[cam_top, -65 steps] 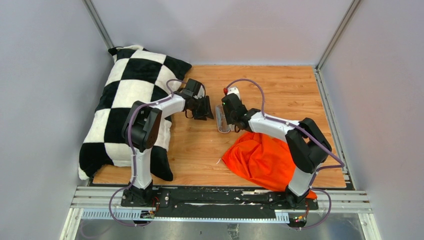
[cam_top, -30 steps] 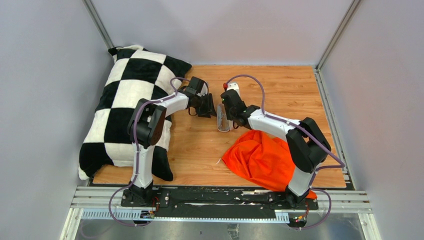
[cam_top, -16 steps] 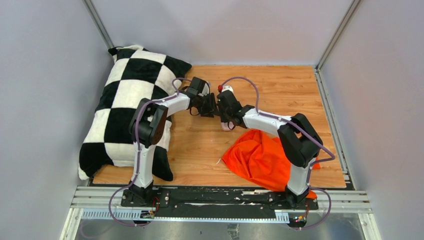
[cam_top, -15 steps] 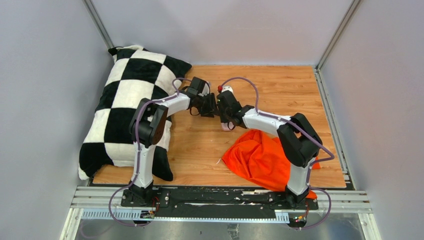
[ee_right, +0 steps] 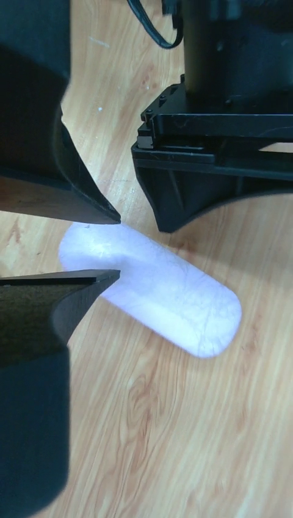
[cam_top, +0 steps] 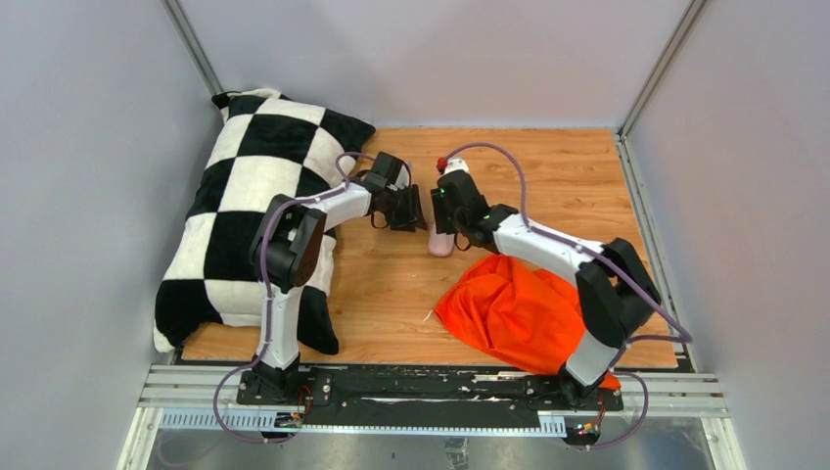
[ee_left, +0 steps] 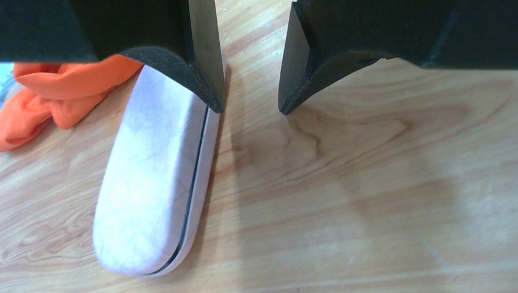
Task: Organize the sunglasses
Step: Close the sunglasses case at the center of the board, then reset both arms
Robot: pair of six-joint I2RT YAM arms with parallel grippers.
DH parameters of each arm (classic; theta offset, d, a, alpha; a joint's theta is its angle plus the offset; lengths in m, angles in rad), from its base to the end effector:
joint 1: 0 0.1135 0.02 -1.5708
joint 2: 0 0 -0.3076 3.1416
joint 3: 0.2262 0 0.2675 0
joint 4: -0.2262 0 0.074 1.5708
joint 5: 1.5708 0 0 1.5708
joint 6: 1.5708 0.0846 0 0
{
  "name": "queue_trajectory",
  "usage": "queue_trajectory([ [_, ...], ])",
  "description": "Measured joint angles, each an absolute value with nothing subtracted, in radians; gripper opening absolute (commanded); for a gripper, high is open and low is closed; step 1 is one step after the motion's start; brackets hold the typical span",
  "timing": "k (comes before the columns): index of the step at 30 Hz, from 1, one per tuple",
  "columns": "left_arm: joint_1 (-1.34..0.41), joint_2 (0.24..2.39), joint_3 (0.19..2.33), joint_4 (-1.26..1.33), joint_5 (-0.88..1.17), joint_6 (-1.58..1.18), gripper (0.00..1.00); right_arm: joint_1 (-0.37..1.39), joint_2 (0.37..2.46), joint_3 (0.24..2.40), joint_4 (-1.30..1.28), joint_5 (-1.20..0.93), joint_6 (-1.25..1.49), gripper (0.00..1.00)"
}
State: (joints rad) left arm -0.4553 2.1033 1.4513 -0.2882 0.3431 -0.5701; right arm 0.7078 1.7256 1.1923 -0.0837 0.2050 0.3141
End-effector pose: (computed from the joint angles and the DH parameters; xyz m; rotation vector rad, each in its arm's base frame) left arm 0.4459 -0.2500 0.1439 -0.0025 2.6417 -0.8202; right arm 0.3534 0.2797 0.2458 -0.3145 2.1727 0.3572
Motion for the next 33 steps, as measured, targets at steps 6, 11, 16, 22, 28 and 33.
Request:
queue_trajectory([
  [6,-0.455,1.995,1.383,-0.352,0.283,-0.535,0.47,0.628,1.537,1.107,-0.083,0.225,0.306,0.58],
  [11,-0.455,1.804,1.318,-0.382,0.216,-0.498,0.49,0.503,1.404,0.991,-0.099,0.248,0.305,0.70],
  [16,-0.455,1.517,1.190,-0.381,0.101,-0.446,0.51,0.453,1.232,0.898,-0.126,0.341,0.299,0.84],
  [22,-0.455,1.209,1.033,-0.368,-0.068,-0.402,0.55,0.449,1.141,0.857,-0.113,0.448,0.300,0.85],
  [28,-0.455,0.970,0.894,-0.369,-0.273,-0.398,0.57,0.449,1.196,0.847,-0.113,0.463,0.320,0.85],
  [33,-0.455,0.865,0.838,-0.369,-0.387,-0.403,0.58,0.449,1.224,0.847,-0.120,0.460,0.333,0.84],
])
